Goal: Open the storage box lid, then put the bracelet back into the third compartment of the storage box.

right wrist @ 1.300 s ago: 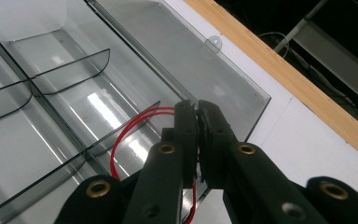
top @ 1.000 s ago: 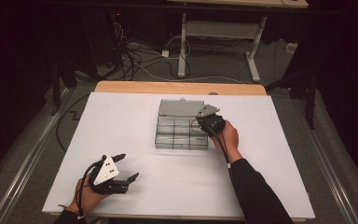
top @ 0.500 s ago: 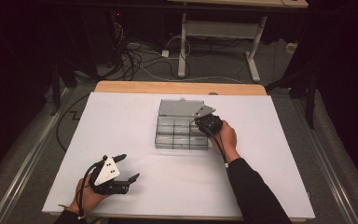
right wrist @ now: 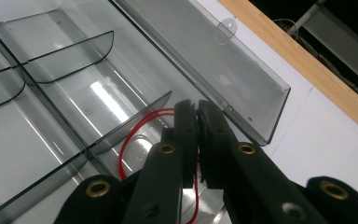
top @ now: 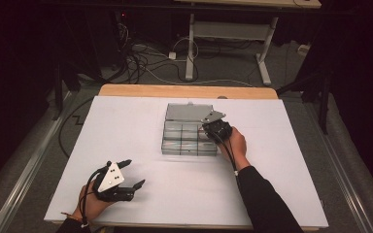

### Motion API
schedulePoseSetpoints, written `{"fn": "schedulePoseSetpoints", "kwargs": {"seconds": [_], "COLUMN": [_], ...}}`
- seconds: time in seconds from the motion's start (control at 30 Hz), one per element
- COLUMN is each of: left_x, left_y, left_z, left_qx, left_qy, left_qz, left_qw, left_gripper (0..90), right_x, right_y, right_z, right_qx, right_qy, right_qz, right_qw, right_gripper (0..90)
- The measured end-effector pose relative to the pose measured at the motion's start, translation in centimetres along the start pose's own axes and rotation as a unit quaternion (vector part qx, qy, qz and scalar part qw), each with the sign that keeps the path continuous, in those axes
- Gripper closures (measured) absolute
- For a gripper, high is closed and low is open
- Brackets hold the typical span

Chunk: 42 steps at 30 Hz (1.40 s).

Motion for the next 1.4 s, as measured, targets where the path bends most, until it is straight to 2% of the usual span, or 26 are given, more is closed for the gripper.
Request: {"fn": "schedulePoseSetpoints", "kwargs": {"seconds": [0.43,0.67,0.8,1.07,1.27,1.4], "left_x": [0.0,0.1,0.0,0.0,0.0,0.0], "left_y": [-0.1,-0.1,-0.1,0.1,0.2,0.2], "left_z": [0.0,0.2,0.1,0.1,0.2,0.2], "left_qx": [0.003,0.000,0.000,-0.001,-0.002,-0.003], "left_qy": [0.000,0.002,-0.001,-0.003,-0.002,-0.003], "left_qz": [-0.001,0.003,-0.001,-0.006,-0.006,-0.007], "left_qw": [1.0000,1.0000,1.0000,1.0000,1.0000,1.0000], "left_gripper": [20.3,20.3,20.3,20.3,20.2,20.2], "right_x": [0.0,0.1,0.2,0.4,0.4,0.4], "right_y": [0.0,0.1,0.0,0.0,0.1,0.2], "right_z": [0.1,0.1,0.2,0.3,0.9,1.7], "right_qx": [0.002,0.001,0.000,-0.001,-0.002,-0.005], "right_qy": [-0.002,-0.006,-0.009,-0.008,0.011,0.034], "right_qz": [0.003,-0.005,-0.003,-0.010,-0.022,-0.032], "right_qw": [1.0000,1.0000,1.0000,0.9999,0.9997,0.9989], "right_gripper": [87.6,86.7,86.5,77.3,72.2,67.7]}}
Point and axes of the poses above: each handheld gripper's, and its own axes: z roughly backward along the jaws, x roughly out of its underside, y roughly to its right, the point moved 1 cm from there along -z, roughly forward along the jaws, and after that the axes turned 5 degrees about -y, right-handed, at the moved point
